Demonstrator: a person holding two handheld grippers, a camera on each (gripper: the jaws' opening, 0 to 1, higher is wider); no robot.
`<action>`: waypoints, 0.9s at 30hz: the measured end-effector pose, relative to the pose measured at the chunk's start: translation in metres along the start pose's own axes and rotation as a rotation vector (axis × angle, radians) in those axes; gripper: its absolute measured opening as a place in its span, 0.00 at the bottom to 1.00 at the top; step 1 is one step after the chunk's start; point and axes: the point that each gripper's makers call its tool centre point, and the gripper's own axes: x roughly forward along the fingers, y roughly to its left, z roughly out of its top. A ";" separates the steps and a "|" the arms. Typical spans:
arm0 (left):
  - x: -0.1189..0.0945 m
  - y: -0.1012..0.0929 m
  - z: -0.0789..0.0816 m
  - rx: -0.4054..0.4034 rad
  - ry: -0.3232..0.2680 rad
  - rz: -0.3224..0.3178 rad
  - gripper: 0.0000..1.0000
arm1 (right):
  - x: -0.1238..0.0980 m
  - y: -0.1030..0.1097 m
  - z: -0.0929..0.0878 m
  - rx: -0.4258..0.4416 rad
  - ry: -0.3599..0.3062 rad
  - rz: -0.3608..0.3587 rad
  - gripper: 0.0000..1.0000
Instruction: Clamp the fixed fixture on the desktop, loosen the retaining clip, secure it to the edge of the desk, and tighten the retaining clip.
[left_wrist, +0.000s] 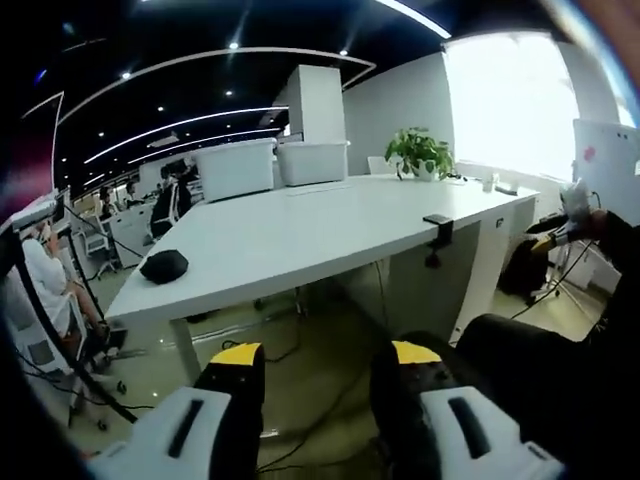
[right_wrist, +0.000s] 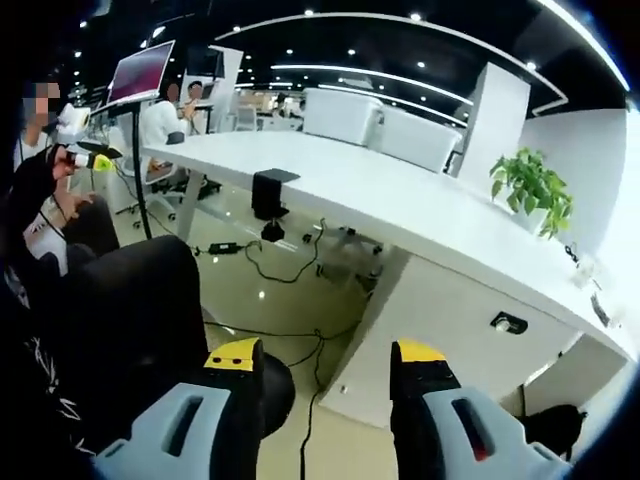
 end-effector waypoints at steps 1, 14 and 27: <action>-0.005 0.001 0.000 0.000 0.002 0.003 0.49 | -0.003 -0.001 -0.001 0.000 -0.001 -0.005 0.46; -0.051 -0.012 0.005 0.037 0.004 0.012 0.49 | -0.050 0.005 -0.004 0.035 -0.016 -0.016 0.48; -0.090 -0.016 0.012 0.061 0.005 0.026 0.50 | -0.081 0.014 -0.005 0.009 -0.014 -0.027 0.48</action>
